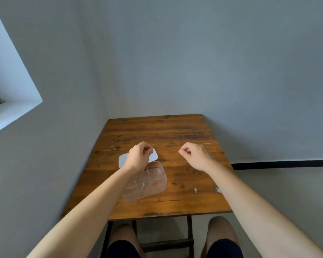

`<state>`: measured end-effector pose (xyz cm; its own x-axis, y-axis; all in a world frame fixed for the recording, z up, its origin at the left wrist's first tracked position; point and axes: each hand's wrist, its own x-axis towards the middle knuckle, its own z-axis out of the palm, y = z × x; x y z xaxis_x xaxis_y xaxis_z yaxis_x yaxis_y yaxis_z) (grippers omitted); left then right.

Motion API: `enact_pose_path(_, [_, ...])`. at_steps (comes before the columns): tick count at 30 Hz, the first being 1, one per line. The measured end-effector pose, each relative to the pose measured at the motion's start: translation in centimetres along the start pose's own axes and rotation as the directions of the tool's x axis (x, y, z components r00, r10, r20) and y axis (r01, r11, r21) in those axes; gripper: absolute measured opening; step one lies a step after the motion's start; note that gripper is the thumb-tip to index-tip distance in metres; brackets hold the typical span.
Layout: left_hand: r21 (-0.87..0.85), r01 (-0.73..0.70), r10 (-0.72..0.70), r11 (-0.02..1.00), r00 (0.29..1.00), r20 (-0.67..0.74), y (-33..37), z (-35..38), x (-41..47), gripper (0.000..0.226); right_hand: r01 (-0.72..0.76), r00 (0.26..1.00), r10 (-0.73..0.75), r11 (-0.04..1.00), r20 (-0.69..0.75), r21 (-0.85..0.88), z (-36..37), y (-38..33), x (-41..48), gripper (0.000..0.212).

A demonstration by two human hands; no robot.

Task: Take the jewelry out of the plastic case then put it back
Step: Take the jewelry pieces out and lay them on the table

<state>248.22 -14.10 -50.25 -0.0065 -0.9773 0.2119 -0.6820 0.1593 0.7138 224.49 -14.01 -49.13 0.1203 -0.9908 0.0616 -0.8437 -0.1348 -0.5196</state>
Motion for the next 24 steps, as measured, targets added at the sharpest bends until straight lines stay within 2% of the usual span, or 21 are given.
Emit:
enact_pose_path(4, [-0.106, -0.07, 0.068, 0.992, 0.997, -0.024, 4.4, -0.3, 2.2, 0.011, 0.024, 0.996, -0.02, 0.998, -0.082, 0.052, -4.1, 0.3, 0.3, 0.024])
enact_pose_path(8, [-0.219, -0.073, 0.06, 0.973, 0.996, -0.063, 7.8, -0.3, 4.4, 0.01, 0.025, 0.982, -0.003, 0.993, -0.19, 0.115, -7.3, 1.0, 1.0, 0.023])
enact_pose_path(13, [-0.324, -0.074, 0.06, 0.943, 0.997, -0.053, 10.1, 0.5, 6.7, 0.007, 0.016, 0.971, 0.046, 0.966, -0.233, 0.26, -9.7, 2.1, 1.3, 0.022])
enact_pose_path(18, [-0.416, -0.04, 0.037, 0.908, 0.999, -0.015, 11.0, 3.2, 8.2, 0.009, 0.007, 0.959, 0.068, 0.965, -0.276, 0.262, -10.9, 4.1, 1.8, 0.015])
enact_pose_path(24, [-0.478, 0.026, 0.002, 0.878, 0.998, 0.059, 10.8, 7.5, 9.1, 0.009, -0.037, 0.96, 0.103, 0.968, -0.262, 0.248, -10.2, 6.9, 2.7, 0.019])
